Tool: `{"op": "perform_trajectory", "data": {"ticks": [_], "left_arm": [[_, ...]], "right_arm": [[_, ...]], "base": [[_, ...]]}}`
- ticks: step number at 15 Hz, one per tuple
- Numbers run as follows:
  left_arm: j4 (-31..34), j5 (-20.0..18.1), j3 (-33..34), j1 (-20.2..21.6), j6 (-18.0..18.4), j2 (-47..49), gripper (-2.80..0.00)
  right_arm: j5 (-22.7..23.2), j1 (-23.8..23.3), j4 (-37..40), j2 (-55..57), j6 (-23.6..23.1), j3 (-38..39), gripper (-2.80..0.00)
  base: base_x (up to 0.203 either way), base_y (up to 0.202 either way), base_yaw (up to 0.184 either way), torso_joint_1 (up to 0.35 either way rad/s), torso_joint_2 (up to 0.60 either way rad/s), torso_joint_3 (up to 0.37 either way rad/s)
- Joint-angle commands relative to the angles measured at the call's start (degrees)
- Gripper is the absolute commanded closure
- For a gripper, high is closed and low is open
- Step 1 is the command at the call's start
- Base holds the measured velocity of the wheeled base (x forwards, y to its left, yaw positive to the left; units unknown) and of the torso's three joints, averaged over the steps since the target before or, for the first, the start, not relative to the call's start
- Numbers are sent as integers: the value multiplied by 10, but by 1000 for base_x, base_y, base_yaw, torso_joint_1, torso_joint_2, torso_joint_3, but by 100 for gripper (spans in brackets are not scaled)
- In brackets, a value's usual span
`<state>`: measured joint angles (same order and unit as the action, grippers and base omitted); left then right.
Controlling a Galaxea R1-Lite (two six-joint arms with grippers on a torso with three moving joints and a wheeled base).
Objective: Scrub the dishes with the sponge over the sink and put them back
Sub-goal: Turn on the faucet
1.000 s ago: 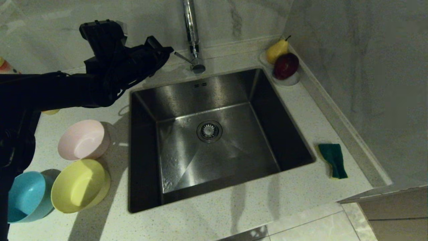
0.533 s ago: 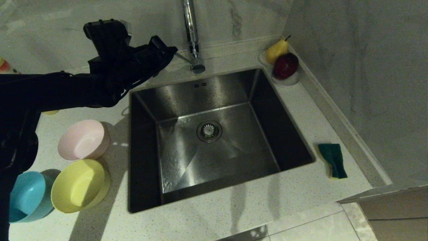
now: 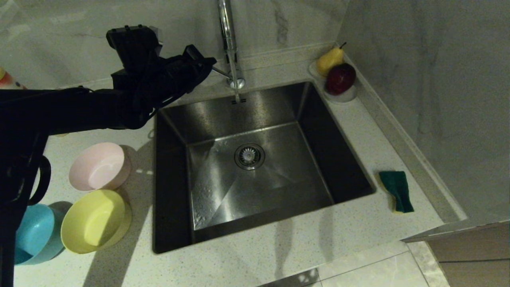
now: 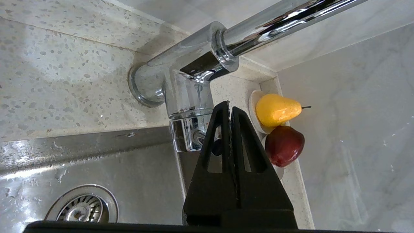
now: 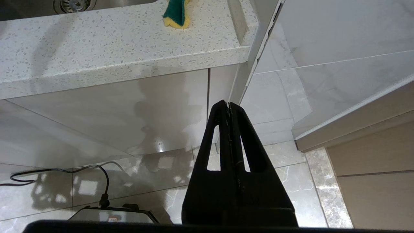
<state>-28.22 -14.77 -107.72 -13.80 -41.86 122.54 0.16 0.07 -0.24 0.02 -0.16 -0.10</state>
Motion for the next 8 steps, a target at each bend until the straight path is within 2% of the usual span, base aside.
{"op": "perform_trajectory", "data": {"ticks": [1, 8], "left_arm": [[-2, 4, 4, 0, -2, 0, 0], [-3, 20, 62, -4, 0, -30, 0]], "right_arm": [[0, 0, 0, 0, 0, 0, 0], [0, 1, 0, 0, 0, 0, 0]], "base": [[0, 0, 0, 0, 0, 0], [0, 0, 0, 0, 0, 0]]}}
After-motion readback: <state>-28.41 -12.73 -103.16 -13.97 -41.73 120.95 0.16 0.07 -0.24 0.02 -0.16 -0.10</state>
